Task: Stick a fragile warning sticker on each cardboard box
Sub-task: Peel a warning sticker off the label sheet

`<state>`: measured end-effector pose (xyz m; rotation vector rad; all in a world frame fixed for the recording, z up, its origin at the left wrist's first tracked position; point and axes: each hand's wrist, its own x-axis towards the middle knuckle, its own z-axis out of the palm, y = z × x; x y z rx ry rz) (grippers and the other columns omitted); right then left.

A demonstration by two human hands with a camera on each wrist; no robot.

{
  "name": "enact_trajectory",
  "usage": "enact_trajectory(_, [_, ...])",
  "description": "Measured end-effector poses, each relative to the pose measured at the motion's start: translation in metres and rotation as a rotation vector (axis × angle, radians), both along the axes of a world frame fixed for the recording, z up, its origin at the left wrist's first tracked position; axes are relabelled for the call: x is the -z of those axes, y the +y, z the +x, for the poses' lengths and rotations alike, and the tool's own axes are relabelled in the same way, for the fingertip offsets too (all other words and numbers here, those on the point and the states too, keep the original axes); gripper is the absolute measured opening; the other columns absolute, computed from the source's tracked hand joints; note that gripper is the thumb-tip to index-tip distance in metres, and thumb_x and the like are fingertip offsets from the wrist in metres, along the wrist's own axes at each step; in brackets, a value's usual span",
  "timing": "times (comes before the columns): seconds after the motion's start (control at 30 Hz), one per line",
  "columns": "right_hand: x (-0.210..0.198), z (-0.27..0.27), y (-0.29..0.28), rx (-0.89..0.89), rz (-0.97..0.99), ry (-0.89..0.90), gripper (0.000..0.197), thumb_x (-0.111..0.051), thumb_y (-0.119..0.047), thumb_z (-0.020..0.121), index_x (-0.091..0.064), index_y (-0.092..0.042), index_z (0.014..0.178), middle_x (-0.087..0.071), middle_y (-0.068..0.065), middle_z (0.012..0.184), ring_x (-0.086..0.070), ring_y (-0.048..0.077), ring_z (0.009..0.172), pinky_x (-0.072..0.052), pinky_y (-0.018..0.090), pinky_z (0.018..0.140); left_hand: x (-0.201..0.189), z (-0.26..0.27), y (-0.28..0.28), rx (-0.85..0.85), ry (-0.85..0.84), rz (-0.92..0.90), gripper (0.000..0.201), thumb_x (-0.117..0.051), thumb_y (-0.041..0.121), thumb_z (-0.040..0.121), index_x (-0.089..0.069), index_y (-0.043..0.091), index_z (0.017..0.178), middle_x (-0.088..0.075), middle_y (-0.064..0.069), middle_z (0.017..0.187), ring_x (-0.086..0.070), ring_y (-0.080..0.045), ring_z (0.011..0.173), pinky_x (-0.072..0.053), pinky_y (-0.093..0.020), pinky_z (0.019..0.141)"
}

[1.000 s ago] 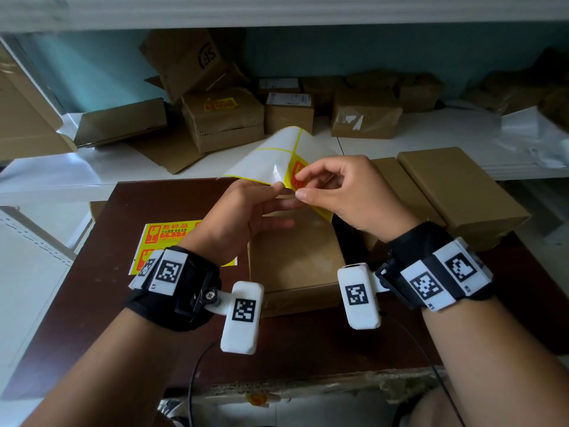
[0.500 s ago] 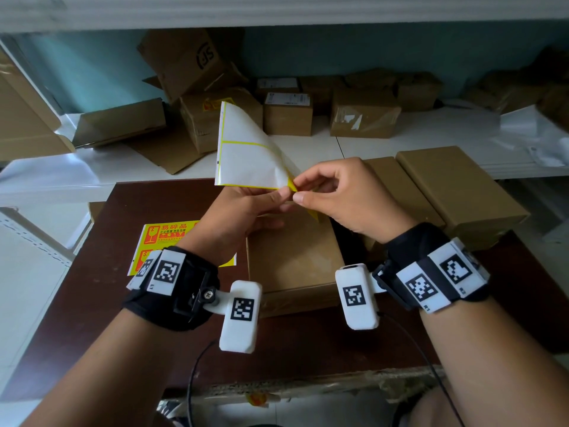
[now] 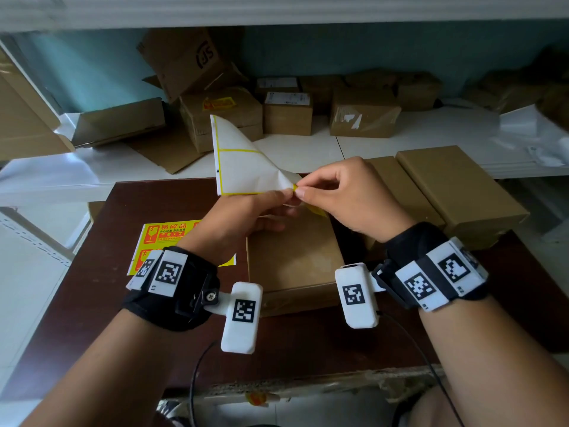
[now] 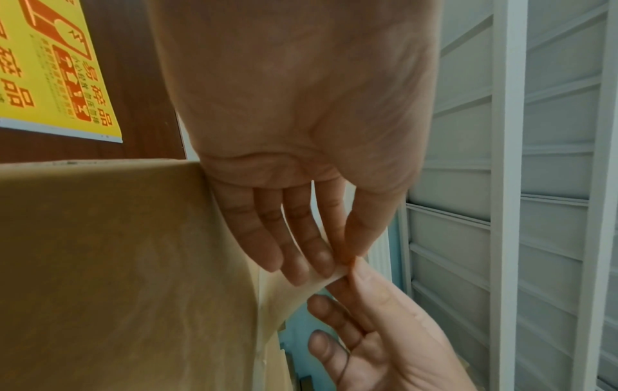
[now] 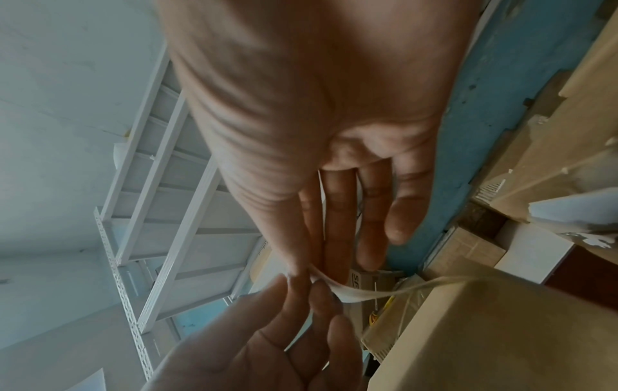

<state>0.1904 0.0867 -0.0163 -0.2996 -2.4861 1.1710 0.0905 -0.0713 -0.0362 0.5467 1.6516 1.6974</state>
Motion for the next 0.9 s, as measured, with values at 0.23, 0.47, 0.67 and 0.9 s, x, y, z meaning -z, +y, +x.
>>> enact_trajectory(0.23, [0.0021,-0.001,-0.002,-0.001,0.008,-0.018,0.009,-0.074,-0.029,0.086,-0.082,-0.025,0.087,-0.076,-0.014,0.079,-0.07,0.003,0.08,-0.058,0.033,0.079,0.0014,0.0002,0.0013,-0.056,0.004,-0.034,0.017,-0.067,0.017,0.092,-0.074,0.005,0.102,-0.075,-0.01,0.095,-0.07,-0.014,0.086,-0.056,-0.027,0.073])
enact_trajectory(0.47, [0.0065,-0.003,0.0021,-0.013,-0.075,-0.03,0.007,-0.076,-0.025,0.086,-0.082,-0.021,0.088,-0.076,-0.008,0.079,-0.071,0.007,0.077,-0.059,0.032,0.076,0.0015,-0.0003,-0.0003,-0.041,0.047,-0.042,0.024,-0.064,0.014,0.093,-0.071,0.001,0.112,-0.074,-0.016,0.106,-0.071,-0.015,0.089,-0.058,-0.024,0.071])
enact_trajectory(0.67, [0.0089,-0.0044,0.0034,0.0,-0.114,-0.042,0.01,-0.073,-0.025,0.088,-0.081,-0.019,0.086,-0.075,-0.008,0.074,-0.063,-0.003,0.064,-0.049,0.018,0.062,0.0017,-0.0004,-0.0009,-0.046,0.06,-0.047,0.026,-0.064,0.014,0.093,-0.07,0.0,0.114,-0.073,-0.018,0.109,-0.07,-0.015,0.089,-0.058,-0.024,0.071])
enact_trajectory(0.9, [0.0094,-0.0048,0.0045,0.008,-0.144,-0.056,0.01,-0.071,-0.024,0.089,-0.08,-0.021,0.087,-0.075,-0.009,0.075,-0.068,0.004,0.073,-0.054,0.023,0.066,0.001,-0.0016,-0.0017,-0.021,0.064,-0.051,0.023,-0.062,0.012,0.094,-0.07,0.001,0.113,-0.073,-0.015,0.109,-0.07,-0.018,0.093,-0.057,-0.024,0.07])
